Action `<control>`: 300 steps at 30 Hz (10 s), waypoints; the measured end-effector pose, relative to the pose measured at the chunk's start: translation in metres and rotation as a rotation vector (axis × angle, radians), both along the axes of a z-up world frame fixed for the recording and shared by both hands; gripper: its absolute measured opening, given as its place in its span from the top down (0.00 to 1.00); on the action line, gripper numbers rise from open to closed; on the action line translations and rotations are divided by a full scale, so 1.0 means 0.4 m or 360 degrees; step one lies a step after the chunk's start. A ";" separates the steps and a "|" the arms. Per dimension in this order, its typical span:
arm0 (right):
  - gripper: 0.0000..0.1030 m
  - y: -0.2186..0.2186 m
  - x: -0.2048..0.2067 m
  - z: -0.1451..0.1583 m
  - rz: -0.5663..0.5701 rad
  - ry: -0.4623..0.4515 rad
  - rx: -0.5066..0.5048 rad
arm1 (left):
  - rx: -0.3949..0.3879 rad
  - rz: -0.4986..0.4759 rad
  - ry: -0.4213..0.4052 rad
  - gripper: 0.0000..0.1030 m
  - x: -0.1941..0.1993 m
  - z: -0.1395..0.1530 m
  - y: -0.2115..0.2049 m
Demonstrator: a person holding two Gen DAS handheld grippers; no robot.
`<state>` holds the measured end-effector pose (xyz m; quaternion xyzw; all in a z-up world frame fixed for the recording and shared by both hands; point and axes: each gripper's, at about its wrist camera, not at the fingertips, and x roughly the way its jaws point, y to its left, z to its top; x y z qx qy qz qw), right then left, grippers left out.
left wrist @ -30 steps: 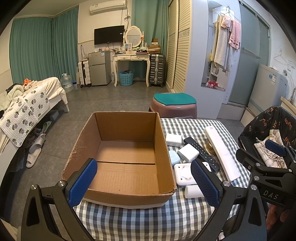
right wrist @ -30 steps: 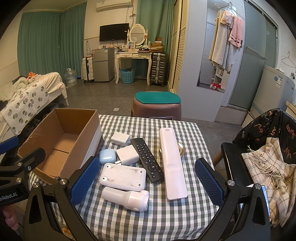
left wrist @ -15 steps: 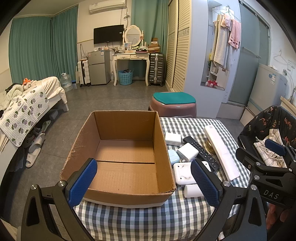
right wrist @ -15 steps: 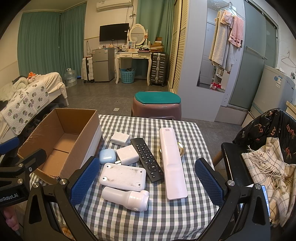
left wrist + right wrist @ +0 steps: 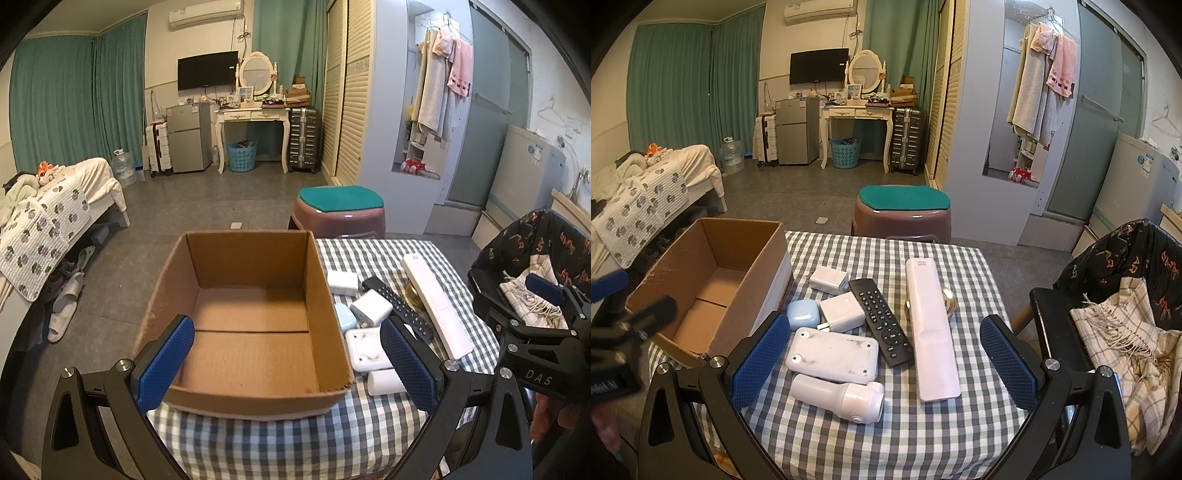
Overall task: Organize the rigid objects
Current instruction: 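Clamp the cardboard box side wall with the left gripper, then grasp the long white remote with the right gripper while the left gripper holds the box, then carry the long white remote into the box and open the right gripper, then move the right gripper back over the remaining items, then grasp the gold-lidded round tin with the right gripper, then carry the gold tin into the box and release it, then grasp the black TV remote with the right gripper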
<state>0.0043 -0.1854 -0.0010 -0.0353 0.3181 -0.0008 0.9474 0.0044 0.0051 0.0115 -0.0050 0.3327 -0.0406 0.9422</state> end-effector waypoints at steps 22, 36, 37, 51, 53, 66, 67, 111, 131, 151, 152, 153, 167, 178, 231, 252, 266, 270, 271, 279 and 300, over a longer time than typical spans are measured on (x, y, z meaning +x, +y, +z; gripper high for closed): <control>0.00 -0.042 0.076 -0.013 -0.0050 0.0034 -0.0028 | 0.0050 0.0195 0.0413 0.18 0.228 -0.121 0.281; 0.00 -0.012 0.152 -0.086 -0.0108 0.0176 -0.0077 | 0.0062 0.0038 0.0724 0.89 0.292 -0.241 0.293; 0.00 -0.010 0.155 -0.089 -0.0111 0.0182 -0.0078 | 0.0053 0.0032 0.0725 0.89 0.295 -0.239 0.291; 0.00 -0.121 0.196 -0.131 -0.0172 0.0277 -0.0138 | 0.0101 0.0032 0.0668 0.90 0.289 -0.246 0.292; 0.00 -0.144 0.202 -0.157 -0.0184 0.0332 -0.0144 | 0.0104 0.0038 0.0670 0.90 0.292 -0.246 0.296; 0.09 -0.153 0.292 -0.280 -0.0010 0.0559 -0.0077 | 0.0141 0.0056 0.0709 0.90 0.306 -0.240 0.283; 0.11 -0.154 0.302 -0.283 -0.0010 0.0568 -0.0071 | 0.0142 0.0057 0.0711 0.90 0.306 -0.241 0.277; 0.54 0.285 0.328 0.046 0.0577 0.0331 0.0187 | 0.0088 0.0063 0.0711 0.90 0.312 -0.251 0.291; 0.54 0.485 0.313 -0.203 0.0748 0.0643 0.0020 | 0.0105 0.0063 0.0704 0.90 0.307 -0.253 0.277; 0.23 0.362 0.253 -0.031 0.0673 0.0331 0.0065 | 0.0129 0.0054 0.0708 0.90 0.308 -0.259 0.259; 0.23 0.354 0.252 -0.021 0.0663 0.0316 0.0067 | 0.0134 0.0049 0.0708 0.90 0.308 -0.258 0.259; 0.23 0.330 0.251 -0.004 0.0640 0.0293 0.0067 | 0.0141 0.0045 0.0708 0.90 0.308 -0.258 0.258; 0.14 0.037 0.297 0.037 0.0318 0.0260 0.0052 | 0.0150 0.0059 0.0718 0.90 0.308 -0.253 0.255; 0.13 -0.148 0.393 -0.126 0.0110 0.0508 0.0064 | 0.0185 0.0058 0.0729 0.89 0.313 -0.251 0.251; 0.26 -0.060 0.412 -0.041 0.0287 0.0379 0.0065 | 0.0170 0.0069 0.0759 0.89 0.319 -0.267 0.258; 0.26 0.436 0.398 -0.138 0.0834 0.0525 -0.0091 | 0.0156 0.0072 0.0756 0.89 0.315 -0.269 0.250; 0.25 0.451 0.389 -0.187 0.0852 0.0555 -0.0179 | 0.0162 0.0070 0.0755 0.89 0.318 -0.268 0.244; 0.19 0.440 0.390 -0.181 0.0851 0.0561 -0.0145 | 0.0160 0.0069 0.0755 0.89 0.319 -0.269 0.242; 0.16 0.433 0.391 -0.176 0.0853 0.0559 -0.0129 | 0.0161 0.0069 0.0758 0.89 0.318 -0.270 0.244; 0.11 0.383 0.350 -0.096 0.0831 0.0458 -0.0053 | 0.0155 0.0075 0.0764 0.89 0.319 -0.277 0.235; 0.08 -0.010 0.337 -0.032 0.0345 0.0336 0.0002 | 0.0176 0.0073 0.0761 0.89 0.317 -0.267 0.251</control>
